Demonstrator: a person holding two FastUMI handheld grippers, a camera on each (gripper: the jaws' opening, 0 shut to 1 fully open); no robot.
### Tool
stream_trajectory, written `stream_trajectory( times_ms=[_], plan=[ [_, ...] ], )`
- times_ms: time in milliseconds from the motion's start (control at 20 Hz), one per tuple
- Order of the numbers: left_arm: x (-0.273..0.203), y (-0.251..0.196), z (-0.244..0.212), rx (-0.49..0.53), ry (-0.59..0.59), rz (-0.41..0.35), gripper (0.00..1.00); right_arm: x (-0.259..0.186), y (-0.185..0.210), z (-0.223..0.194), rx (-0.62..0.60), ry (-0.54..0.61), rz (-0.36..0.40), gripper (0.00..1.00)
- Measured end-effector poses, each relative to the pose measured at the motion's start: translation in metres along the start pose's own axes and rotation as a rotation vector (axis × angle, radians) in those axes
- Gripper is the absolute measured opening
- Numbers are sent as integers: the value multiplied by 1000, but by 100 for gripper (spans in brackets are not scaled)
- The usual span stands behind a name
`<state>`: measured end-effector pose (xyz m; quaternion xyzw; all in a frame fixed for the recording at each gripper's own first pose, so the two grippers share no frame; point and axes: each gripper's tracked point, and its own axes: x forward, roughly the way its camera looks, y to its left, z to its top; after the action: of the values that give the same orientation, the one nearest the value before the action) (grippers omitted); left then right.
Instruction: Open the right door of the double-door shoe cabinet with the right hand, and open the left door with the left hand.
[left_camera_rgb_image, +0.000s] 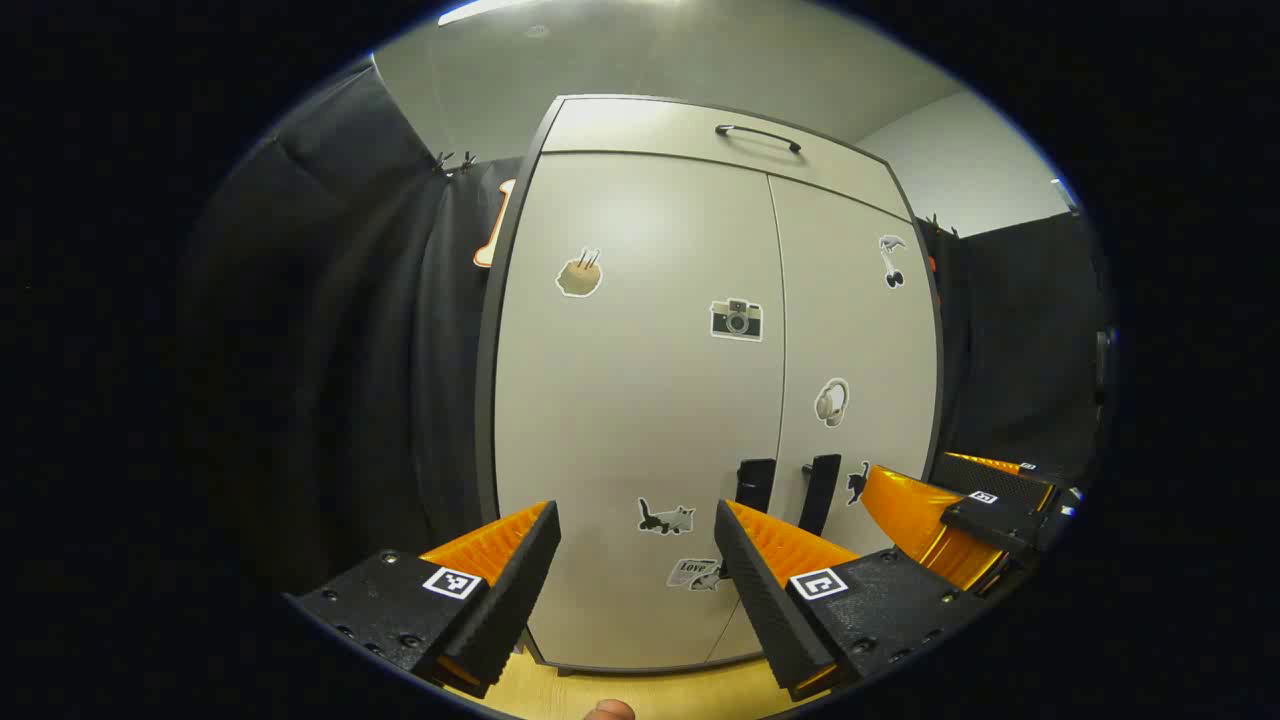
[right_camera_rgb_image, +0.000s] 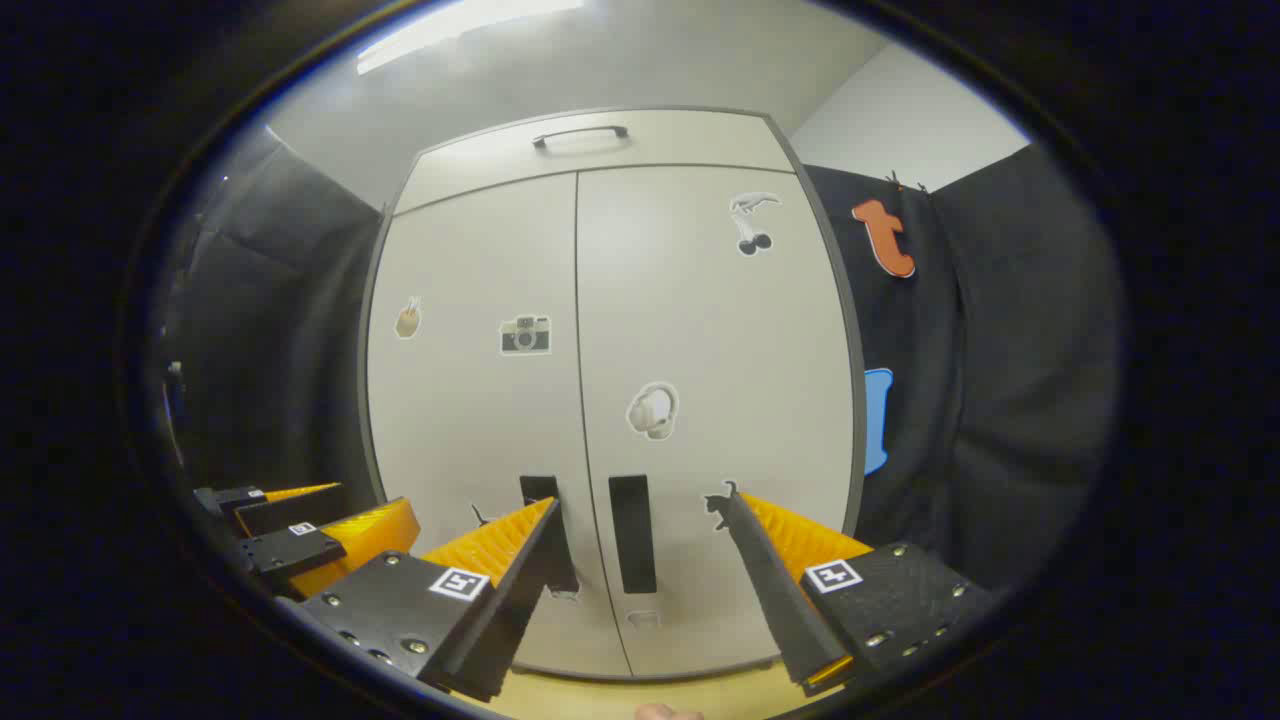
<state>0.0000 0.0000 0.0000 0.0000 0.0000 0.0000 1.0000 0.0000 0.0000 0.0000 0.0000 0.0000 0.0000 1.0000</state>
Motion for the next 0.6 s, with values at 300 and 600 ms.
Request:
stream_trajectory(
  times_ms=[300,600],
  plan=[
    [-5,5,-1,11,8,26,96,2,-1,-1,0,6,-6,99],
    [-16,20,1,17,-1,72,96,5,-1,-9,-13,19,0,94]
  ],
)
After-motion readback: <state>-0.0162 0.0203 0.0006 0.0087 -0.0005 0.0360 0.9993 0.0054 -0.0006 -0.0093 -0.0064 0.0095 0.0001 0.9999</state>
